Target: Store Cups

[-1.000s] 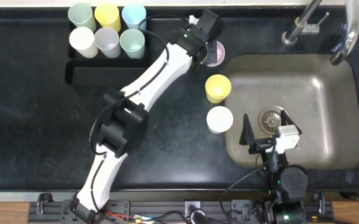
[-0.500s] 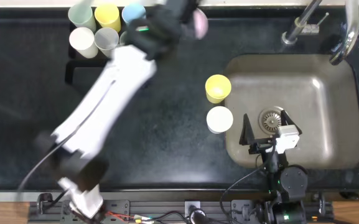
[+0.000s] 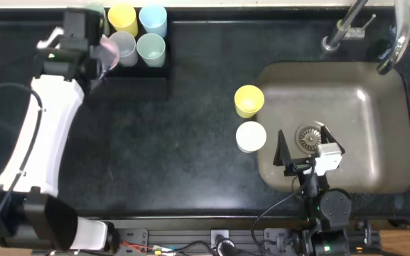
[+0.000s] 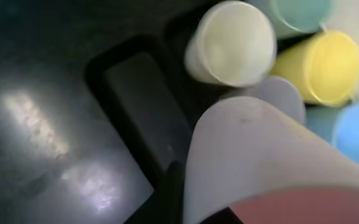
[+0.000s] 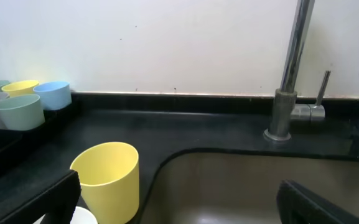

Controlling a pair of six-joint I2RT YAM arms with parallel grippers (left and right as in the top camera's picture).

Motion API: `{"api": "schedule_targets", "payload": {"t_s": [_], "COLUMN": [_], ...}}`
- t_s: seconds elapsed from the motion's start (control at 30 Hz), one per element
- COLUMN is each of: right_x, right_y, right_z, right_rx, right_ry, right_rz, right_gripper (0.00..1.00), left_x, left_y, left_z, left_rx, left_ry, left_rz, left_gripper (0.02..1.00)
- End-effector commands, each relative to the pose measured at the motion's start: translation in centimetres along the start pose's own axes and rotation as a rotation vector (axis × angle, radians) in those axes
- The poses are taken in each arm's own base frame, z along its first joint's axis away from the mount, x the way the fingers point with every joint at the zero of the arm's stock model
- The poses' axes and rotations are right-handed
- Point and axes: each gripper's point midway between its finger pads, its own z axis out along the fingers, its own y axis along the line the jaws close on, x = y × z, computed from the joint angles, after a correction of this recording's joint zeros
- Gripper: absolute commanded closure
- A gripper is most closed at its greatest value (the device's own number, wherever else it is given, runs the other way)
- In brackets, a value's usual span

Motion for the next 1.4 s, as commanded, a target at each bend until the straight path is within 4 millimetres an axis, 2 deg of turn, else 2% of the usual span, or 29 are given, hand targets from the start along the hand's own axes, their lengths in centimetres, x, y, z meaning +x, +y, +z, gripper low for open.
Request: {"api": "schedule_targets", "payload": {"t_s": [0.03, 0.13, 0.23, 0.37, 0.67, 0.97, 1.4], "right_x": [0.3, 0.3, 0.3, 0.3, 0.3, 0.3, 0.3], "right_y": [-0.2, -0.2, -0.2, -0.2, -0.2, -0.2, -0.2], "right_z": [0.0, 0.0, 0.0, 0.0, 0.0, 0.0, 0.0], "right_rx": [0.008, 0.008, 0.008, 0.008, 0.008, 0.008, 0.008], "right_ry": [-0.002, -0.002, -0.002, -0.002, -0.002, -0.002, -0.002], "right_rz": [0.003, 0.003, 0.003, 0.003, 0.003, 0.003, 0.003], "right_gripper": [0.003, 0.003, 0.003, 0.003, 0.003, 0.003, 0.003], "left_x": [-1.8, -2.9, -3.1, -2.9, -1.6, -0.5, -0.3], "left_y": [1.5, 3.2, 5.2, 6.3, 6.3, 6.1, 6.7], "left_z": [0.3, 1.0, 1.5, 2.7, 6.8, 9.0, 9.4], "left_rx": [-0.013, -0.061, -0.130, -0.173, -0.209, -0.222, -0.252], "left_ry": [0.001, -0.002, 0.012, 0.057, 0.145, 0.194, 0.187], "left_rz": [-0.203, -0.286, -0.381, -0.424, -0.441, -0.441, -0.436], "left_gripper": [0.982, 0.980, 0.982, 0.980, 0.982, 0.980, 0.980]}}
